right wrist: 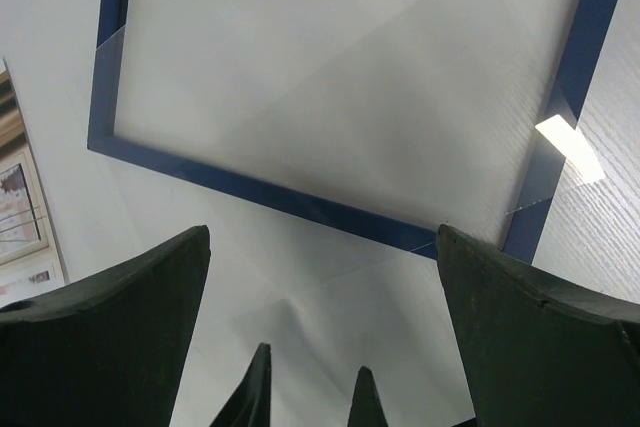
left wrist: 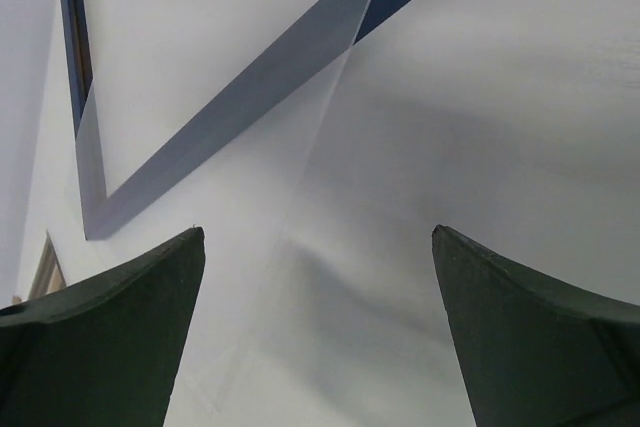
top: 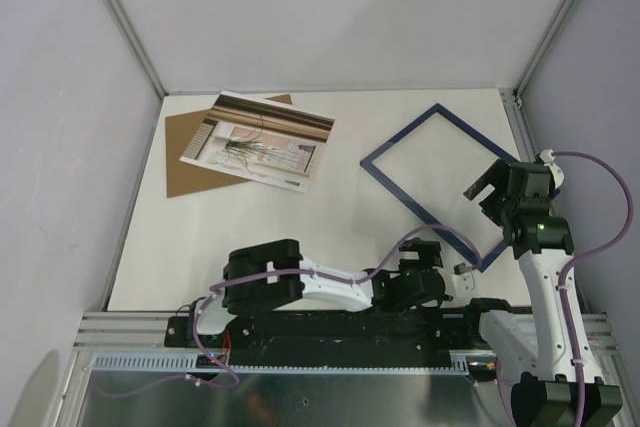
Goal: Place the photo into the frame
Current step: Pick up the glass panel at the center of the board.
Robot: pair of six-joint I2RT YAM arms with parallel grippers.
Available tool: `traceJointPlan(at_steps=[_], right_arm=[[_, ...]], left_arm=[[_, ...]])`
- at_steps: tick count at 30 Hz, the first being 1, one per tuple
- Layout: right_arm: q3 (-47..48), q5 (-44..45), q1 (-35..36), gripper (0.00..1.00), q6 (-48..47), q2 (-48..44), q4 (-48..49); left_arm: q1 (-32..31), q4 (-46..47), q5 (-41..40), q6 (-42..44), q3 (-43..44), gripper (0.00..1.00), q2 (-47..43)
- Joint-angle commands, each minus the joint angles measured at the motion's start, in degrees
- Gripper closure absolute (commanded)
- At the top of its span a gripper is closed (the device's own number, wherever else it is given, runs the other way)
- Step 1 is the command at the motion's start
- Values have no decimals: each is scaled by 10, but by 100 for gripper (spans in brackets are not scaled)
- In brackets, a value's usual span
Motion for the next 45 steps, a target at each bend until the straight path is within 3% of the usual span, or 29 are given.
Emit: traceJointPlan(at_steps=[1, 28, 32, 40, 45], right_arm=[[31, -12, -5, 1, -8, -6, -8], [57, -16, -11, 1, -23, -19, -31], [57, -18, -11, 1, -24, -20, -30], [58, -18, -11, 1, -26, -25, -30], [57, -20, -11, 1, -26, -30, -27]], left_arm=[[-3, 100, -9, 79, 7, 0, 32], [54, 316, -68, 218, 33, 3, 187], [56, 331, -73, 226, 31, 16, 194], [57, 359, -97, 246, 23, 58, 189], [62, 421, -136, 293, 11, 76, 168]])
